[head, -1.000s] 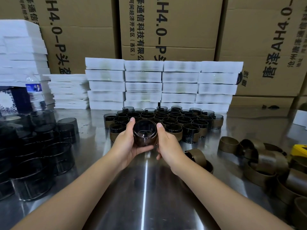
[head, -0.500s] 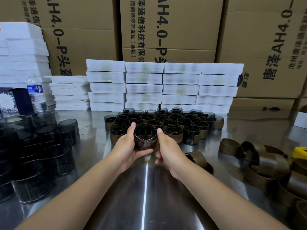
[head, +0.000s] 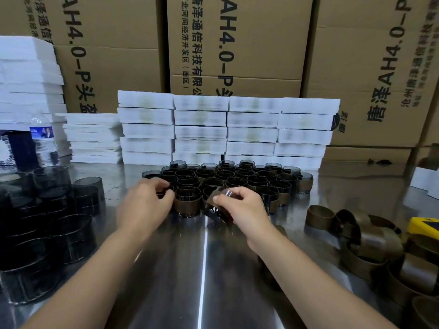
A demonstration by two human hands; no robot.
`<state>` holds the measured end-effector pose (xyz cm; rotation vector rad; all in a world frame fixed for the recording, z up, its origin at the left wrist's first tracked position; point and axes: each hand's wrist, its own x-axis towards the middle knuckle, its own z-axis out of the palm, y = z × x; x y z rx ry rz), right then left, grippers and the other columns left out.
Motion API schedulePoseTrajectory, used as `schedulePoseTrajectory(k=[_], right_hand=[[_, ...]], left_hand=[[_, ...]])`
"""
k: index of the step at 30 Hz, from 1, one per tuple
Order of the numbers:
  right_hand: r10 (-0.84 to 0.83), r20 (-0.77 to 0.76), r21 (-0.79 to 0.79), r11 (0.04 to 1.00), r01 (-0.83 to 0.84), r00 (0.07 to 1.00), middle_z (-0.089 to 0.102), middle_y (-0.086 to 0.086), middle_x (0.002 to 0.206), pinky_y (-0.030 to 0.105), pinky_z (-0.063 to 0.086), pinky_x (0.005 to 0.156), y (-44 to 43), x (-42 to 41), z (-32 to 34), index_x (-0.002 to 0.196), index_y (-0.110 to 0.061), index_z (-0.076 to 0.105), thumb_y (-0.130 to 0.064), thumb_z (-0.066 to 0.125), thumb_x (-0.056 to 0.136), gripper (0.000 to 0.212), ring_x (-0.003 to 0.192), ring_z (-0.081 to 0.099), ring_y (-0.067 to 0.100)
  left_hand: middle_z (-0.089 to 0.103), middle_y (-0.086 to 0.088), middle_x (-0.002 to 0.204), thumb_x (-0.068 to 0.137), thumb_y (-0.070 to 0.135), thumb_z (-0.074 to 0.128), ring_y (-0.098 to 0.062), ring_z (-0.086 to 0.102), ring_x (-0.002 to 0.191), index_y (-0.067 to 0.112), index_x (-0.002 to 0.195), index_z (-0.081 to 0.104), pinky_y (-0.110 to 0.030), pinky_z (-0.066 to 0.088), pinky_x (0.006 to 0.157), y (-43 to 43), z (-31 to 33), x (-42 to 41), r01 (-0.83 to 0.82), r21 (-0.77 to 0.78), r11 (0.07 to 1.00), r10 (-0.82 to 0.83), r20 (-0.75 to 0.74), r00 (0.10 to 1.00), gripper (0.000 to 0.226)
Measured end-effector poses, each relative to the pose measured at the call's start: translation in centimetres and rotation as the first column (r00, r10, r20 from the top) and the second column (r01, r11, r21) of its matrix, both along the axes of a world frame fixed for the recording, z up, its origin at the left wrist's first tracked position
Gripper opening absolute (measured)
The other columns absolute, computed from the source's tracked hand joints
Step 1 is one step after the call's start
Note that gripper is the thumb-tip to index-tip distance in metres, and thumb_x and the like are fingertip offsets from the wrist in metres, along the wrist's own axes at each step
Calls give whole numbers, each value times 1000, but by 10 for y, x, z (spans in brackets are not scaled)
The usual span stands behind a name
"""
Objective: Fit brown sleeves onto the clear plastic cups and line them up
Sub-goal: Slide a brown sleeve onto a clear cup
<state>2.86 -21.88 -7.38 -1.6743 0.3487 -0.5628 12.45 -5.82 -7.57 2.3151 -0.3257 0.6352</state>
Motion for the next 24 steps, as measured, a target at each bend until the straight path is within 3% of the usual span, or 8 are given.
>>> schedulePoseTrajectory(k=[3, 7, 15, 24], right_hand=[[-181, -107, -359, 924, 132, 978, 63, -11, 87, 29, 47, 73, -1, 3, -5, 78, -27, 60, -30, 70, 72, 12, 84, 61, 14], [-217, -125, -538, 835, 118, 968, 53, -11, 101, 26, 39, 73, -3, 5, -10, 85, -33, 56, -32, 66, 78, 12, 90, 56, 13], [-209, -138, -599, 796, 86, 968, 53, -9, 110, 27, 40, 75, -5, 7, -16, 96, -31, 59, -33, 62, 84, 13, 98, 56, 17], [-237, -161, -654, 753, 76, 958, 50, -6, 119, 27, 40, 80, -8, 10, -21, 111, -28, 58, -29, 56, 90, 21, 107, 53, 18]], left_hand=[[56, -11, 129, 87, 41, 58, -32, 47, 121, 21, 126, 59, -42, 43, 91, 16, 6, 5, -159, 178, 971, 166, -23, 986, 44], [43, -14, 142, 88, 55, 50, -35, 39, 129, 19, 140, 41, -43, 34, 102, 29, 6, 12, -211, 477, 853, 348, -218, 912, 64], [50, -6, 137, 90, 56, 46, -29, 49, 121, 27, 139, 40, -41, 34, 100, 34, 6, 15, -146, 600, 786, 378, -282, 882, 57], [46, -7, 138, 93, 35, 52, -29, 38, 130, 27, 138, 43, -41, 31, 101, 40, 18, 12, -238, 640, 731, 448, -187, 874, 46]])
